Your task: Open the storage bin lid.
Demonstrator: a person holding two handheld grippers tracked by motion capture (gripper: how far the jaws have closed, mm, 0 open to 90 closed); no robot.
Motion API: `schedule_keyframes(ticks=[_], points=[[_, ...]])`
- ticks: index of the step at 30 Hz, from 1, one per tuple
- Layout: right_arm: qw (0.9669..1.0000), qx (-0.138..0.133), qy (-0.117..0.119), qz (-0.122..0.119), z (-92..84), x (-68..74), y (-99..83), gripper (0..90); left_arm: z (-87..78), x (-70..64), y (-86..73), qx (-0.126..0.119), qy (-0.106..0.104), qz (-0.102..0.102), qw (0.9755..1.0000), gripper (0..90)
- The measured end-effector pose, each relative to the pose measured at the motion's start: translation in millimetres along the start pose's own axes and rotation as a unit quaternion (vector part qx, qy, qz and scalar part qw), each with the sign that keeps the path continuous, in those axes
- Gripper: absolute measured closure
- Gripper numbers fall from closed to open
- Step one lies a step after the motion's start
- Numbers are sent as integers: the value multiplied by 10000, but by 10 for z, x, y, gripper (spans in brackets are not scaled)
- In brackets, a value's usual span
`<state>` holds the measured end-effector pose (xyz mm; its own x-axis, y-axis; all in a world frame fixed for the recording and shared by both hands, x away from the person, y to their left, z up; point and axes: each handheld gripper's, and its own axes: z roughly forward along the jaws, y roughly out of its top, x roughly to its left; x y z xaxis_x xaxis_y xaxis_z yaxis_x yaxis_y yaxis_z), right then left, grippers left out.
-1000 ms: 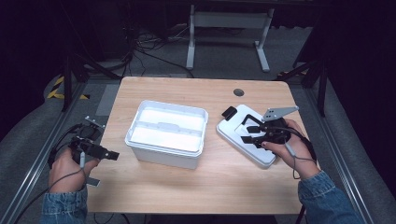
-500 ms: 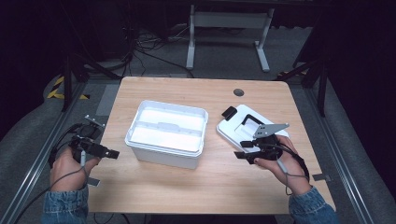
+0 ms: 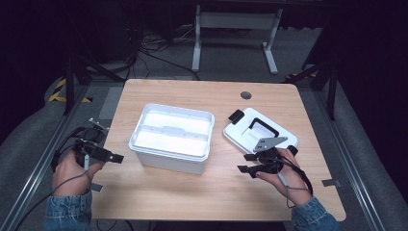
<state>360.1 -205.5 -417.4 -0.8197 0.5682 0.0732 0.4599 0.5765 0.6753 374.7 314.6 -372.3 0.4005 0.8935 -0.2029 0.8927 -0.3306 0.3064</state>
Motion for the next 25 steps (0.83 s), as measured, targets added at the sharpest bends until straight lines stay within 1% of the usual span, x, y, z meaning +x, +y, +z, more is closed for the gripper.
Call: schedule_keyframes(ticks=[4, 7, 8, 10, 11, 12, 14, 15, 17, 18, 20, 22, 24, 25], points=[[10000, 64, -1, 34, 66, -5, -55, 488, 3, 4, 3, 16, -19, -9, 10000, 201], [9999, 117, -46, 4, 120, 2, -99, 485, 10, 0, 8, 6, -37, -47, 10000, 201], [9999, 116, -66, -13, 137, 7, -114, 485, 13, -1, 12, 0, -28, -26, 10000, 201], [9999, 34, -83, -119, 169, 20, -144, 484, 22, -11, 17, 5, 28, 9, 10000, 201], [9998, -23, -124, -174, 183, 35, -159, 481, 28, -16, 10, 36, 83, 123, 9999, 201], [9994, -125, -163, -261, 203, 58, -181, 477, 32, -13, 2, 24, 76, 138, 9999, 202], [9985, -262, -217, -430, 230, 101, -219, 480, 26, 28, -15, -30, 82, 2, 10000, 215], [9982, -340, -207, -459, 245, 122, -240, 481, 20, 30, -17, -55, 50, -67, 9999, 215], [9981, -376, -151, -467, 278, 162, -274, 482, 11, 30, -15, -106, 84, -14, 9999, 215], [9981, -378, -131, -476, 295, 176, -288, 481, 8, 29, -13, -109, 59, -19, 9999, 215], [9985, -316, -91, -433, 338, 192, -316, 479, -3, 43, -7, -125, 43, -20, 9999, 215], [9986, -297, -90, -418, 377, 201, -340, 479, -11, 44, -8, -171, 32, -82, 9998, 215], [9989, -283, -27, -375, 417, 210, -360, 479, -16, 54, -9, -212, 45, -113, 9997, 216], [9989, -287, -35, -371, 428, 212, -362, 479, -13, 53, -10, -247, 70, -136, 9996, 215]])
